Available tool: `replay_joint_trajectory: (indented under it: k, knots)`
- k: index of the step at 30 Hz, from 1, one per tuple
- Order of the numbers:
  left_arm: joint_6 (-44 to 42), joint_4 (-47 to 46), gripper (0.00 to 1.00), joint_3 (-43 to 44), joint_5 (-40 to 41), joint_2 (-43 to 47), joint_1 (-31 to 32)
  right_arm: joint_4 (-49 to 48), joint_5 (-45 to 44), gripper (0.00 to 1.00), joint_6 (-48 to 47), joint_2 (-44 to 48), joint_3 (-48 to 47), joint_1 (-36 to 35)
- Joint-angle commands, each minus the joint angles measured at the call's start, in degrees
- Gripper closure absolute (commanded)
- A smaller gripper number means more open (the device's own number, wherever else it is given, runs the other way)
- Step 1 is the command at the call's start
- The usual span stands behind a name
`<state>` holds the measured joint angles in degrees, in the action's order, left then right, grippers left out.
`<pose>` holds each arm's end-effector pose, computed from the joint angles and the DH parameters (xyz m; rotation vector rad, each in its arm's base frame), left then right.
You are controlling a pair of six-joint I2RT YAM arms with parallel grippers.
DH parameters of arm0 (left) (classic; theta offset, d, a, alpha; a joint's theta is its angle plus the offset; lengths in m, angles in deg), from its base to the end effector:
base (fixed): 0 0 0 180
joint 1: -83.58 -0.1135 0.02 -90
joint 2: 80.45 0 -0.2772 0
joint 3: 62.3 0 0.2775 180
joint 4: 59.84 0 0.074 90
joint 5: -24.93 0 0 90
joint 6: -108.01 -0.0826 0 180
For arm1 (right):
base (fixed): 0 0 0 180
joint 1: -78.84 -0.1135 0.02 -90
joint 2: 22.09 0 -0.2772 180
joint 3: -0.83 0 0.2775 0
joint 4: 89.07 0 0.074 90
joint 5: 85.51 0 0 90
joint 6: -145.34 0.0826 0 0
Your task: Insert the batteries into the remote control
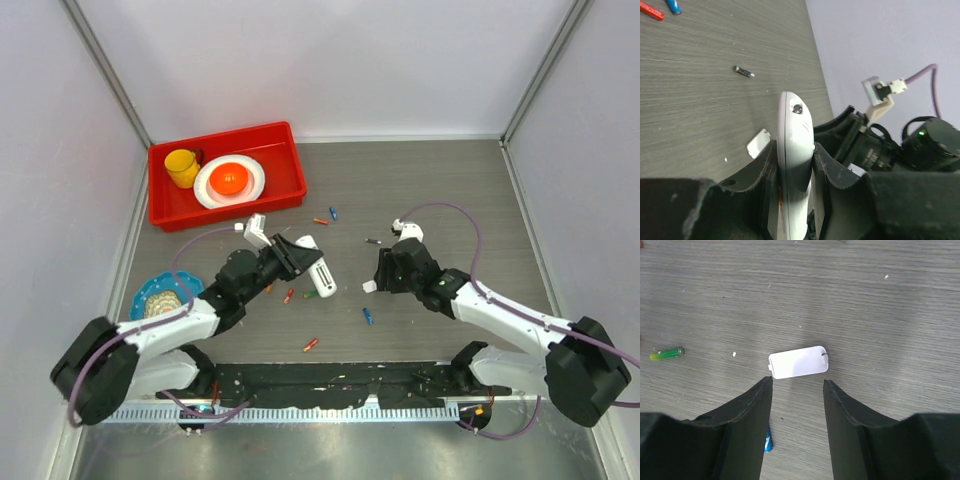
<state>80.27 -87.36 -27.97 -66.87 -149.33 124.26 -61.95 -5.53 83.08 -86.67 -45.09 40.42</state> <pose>0.2289 -0.2002 0.1955 -0.3284 1.8634 -1.3272 0.2222 0.1579 0.1637 -0.1372 2.3787 0.3531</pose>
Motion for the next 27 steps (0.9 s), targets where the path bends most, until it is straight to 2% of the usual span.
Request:
replay_joint_trajectory:
  k: [1, 4, 6, 8, 11, 15, 18, 24, 27]
  knots:
    - [-0.74, 14.16, 1.0, -0.99, -0.84, 13.55, -1.13, -10.91, -5.18, 0.48, 1.52, 6.98, 3.71, 0.01]
    - [2.87, 12.87, 1.0, -5.3, -4.42, 19.9, -4.46, -16.11, -5.36, 0.41, 3.01, 9.02, 6.71, 0.09]
    - [3.66, 11.45, 1.0, -6.37, -11.43, 20.89, -7.79, -16.22, -4.4, 0.36, 2.76, 8.16, 5.58, 0.09]
    - [3.92, 11.27, 1.0, -6.38, -14.97, 20.63, -9.39, -15.08, -3.17, 0.34, 1.96, 5.27, 2.69, 0.09]
    - [5.76, 7.77, 1.0, -7.43, -19.54, 19.67, -12.12, -11.65, -3.69, 0.34, 0.12, 0.27, -1.79, 0.18]
    - [14.09, -7.41, 1.0, -11.73, -23.59, 18.52, -16.42, -6.82, -5.09, 0.41, -4.28, -4.4, -8.4, 0.09]
    - [16.22, -11.92, 1.0, -12.7, -25.7, 18.69, -18.53, -7.42, -2.74, 0.43, -5.51, -4.51, -9.37, 0.01]
    - [15.88, -8.79, 1.0, -11.83, -29.22, 21.94, -21.26, -9.8, 0.0, 0.44, -5.42, -9.5, -12.88, -1.3]
    - [14.12, -5.01, 1.0, -11.3, -30.19, 23.09, -21.88, -9.89, -4.72, 0.44, -8.92, -15.39, -17.53, -5.94]
